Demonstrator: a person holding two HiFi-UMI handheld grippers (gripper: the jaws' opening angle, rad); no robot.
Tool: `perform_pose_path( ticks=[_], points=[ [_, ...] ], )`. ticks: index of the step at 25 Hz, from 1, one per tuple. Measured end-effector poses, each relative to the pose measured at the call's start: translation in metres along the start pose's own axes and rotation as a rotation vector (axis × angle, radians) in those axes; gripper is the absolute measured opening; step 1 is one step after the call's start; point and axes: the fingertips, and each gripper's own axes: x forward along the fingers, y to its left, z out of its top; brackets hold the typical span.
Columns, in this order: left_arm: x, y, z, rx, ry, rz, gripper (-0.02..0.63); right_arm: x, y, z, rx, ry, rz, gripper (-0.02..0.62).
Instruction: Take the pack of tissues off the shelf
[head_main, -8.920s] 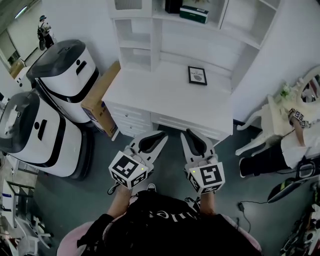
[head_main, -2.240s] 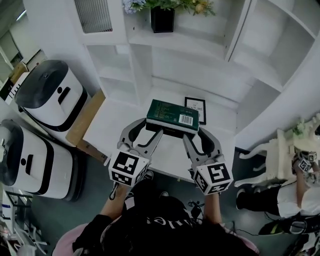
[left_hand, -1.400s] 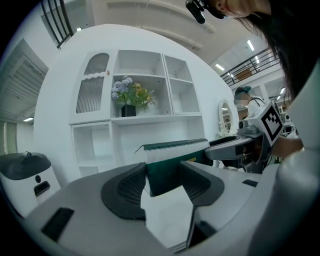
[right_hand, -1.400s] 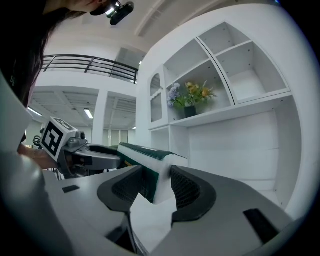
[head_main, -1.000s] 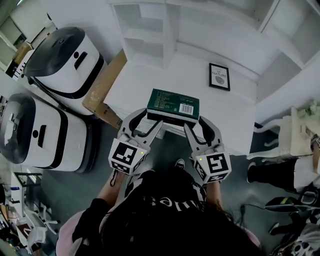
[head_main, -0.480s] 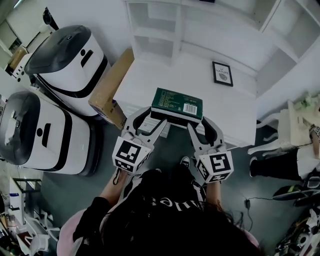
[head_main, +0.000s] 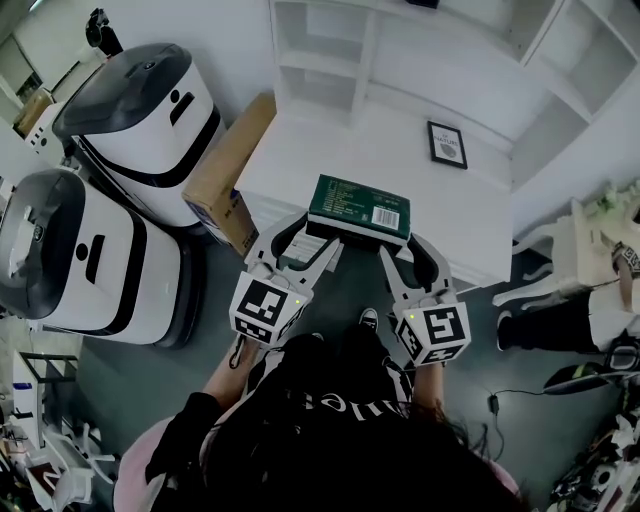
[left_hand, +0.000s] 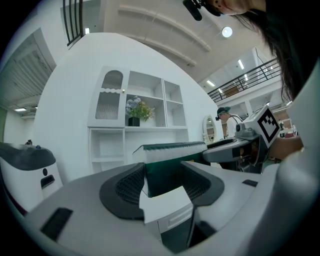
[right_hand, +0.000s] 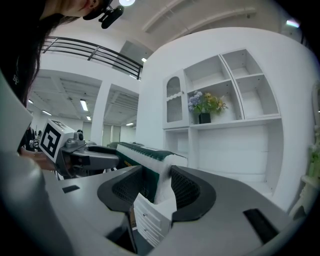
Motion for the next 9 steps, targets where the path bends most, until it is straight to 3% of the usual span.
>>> perform_pose_path(
  ticks=[9],
  points=[
    [-0.021,-0.002,0.001,-0.014,-0.011,0.003,0.225,-0.009,0.019,0.003,-0.013,0.007,0.000,0.204]
  ],
)
